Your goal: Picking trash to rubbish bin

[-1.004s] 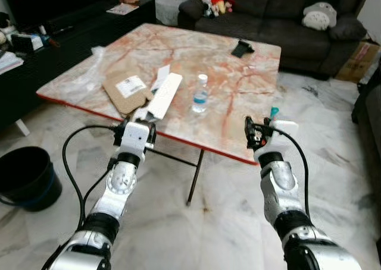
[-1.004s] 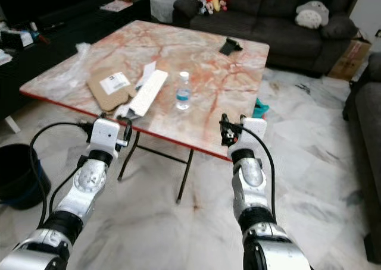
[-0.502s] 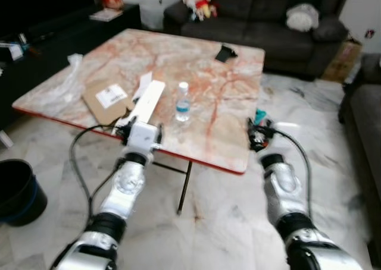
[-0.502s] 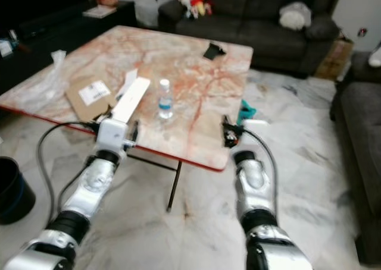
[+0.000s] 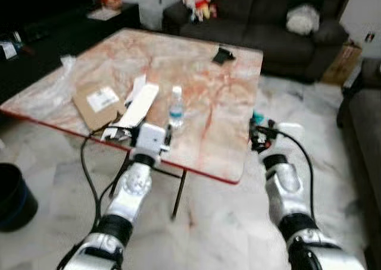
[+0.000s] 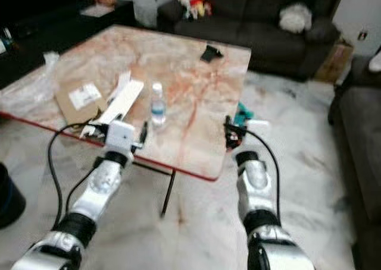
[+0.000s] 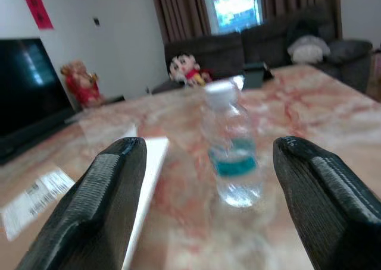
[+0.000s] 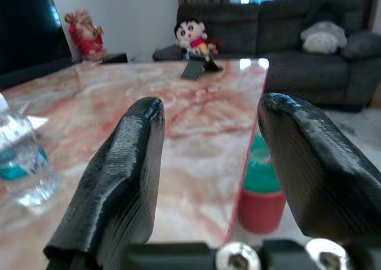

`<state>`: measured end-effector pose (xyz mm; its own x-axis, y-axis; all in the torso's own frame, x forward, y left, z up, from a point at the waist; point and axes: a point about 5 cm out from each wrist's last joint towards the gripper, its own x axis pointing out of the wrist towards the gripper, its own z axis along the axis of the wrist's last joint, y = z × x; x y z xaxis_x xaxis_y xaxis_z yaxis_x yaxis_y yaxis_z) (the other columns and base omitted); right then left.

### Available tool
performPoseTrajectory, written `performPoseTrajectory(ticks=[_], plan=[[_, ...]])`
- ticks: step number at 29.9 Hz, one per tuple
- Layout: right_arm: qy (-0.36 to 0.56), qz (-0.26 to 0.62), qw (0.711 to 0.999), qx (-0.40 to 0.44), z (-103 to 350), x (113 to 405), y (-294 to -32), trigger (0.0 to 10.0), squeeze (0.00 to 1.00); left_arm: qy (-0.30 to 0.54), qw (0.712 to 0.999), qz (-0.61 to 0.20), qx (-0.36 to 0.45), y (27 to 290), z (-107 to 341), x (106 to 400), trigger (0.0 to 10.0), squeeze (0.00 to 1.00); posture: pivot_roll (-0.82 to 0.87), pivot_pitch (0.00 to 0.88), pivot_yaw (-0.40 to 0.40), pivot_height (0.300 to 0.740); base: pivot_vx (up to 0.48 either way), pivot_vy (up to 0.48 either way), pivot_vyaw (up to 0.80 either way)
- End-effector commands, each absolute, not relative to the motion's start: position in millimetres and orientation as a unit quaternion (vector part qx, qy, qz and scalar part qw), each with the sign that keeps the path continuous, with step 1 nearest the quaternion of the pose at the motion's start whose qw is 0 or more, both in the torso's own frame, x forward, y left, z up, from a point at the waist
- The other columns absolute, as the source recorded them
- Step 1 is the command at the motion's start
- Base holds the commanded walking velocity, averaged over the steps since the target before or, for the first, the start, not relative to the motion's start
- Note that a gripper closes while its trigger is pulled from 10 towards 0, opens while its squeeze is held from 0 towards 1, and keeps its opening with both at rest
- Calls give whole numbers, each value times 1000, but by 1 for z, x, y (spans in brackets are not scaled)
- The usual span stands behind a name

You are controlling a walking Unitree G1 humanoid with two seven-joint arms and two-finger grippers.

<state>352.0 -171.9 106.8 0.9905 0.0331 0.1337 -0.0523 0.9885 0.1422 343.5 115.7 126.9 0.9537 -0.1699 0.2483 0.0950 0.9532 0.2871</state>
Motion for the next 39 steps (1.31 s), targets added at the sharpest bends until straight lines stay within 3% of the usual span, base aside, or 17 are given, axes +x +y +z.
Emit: performPoseTrajectory(ticks=[1, 39], plan=[[-74, 36, 993, 80, 114, 356, -161, 10000, 0, -139, 977, -63, 145, 122, 131, 345, 10000, 0, 212, 0, -69, 740, 319, 0, 0], [-72, 42, 993, 79, 112, 355, -158, 10000, 0, -154, 977, -56, 139, 121, 140, 347, 10000, 0, 217, 0, -78, 740, 319, 0, 0]])
